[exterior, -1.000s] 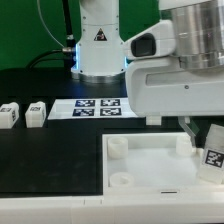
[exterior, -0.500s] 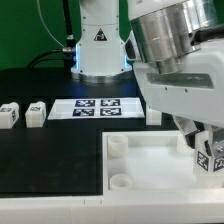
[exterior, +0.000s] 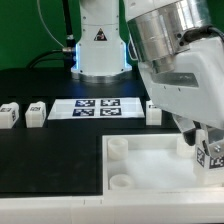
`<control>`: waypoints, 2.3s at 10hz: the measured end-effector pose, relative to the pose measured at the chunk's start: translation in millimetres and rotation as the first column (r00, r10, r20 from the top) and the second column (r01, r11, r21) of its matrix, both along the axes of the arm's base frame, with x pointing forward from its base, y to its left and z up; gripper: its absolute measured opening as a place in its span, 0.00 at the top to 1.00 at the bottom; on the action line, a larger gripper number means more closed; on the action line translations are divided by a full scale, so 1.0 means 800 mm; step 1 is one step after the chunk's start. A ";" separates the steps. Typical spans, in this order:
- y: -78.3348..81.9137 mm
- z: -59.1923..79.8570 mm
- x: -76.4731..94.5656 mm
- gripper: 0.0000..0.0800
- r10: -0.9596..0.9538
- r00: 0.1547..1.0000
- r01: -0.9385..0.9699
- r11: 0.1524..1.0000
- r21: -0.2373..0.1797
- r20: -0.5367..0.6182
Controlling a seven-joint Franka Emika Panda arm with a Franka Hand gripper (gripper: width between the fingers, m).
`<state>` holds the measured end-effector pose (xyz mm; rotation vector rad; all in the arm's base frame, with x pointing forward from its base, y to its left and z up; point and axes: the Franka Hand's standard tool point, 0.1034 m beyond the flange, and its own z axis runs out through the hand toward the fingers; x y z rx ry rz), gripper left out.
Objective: Assemble one leg
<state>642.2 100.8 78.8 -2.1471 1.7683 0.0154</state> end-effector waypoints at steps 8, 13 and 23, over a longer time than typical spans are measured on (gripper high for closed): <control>0.029 0.004 -0.003 0.19 0.915 0.404 -0.863 0.373 -0.342 -0.021; 0.019 0.001 0.002 0.19 0.991 0.122 -0.910 0.086 -0.405 -0.063; 0.002 0.002 -0.007 0.62 0.376 0.926 -0.364 0.916 -0.167 0.039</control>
Offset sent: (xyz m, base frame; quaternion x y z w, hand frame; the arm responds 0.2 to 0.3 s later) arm -0.0117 0.0148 -0.0012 -0.0808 0.0840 -0.3727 0.9206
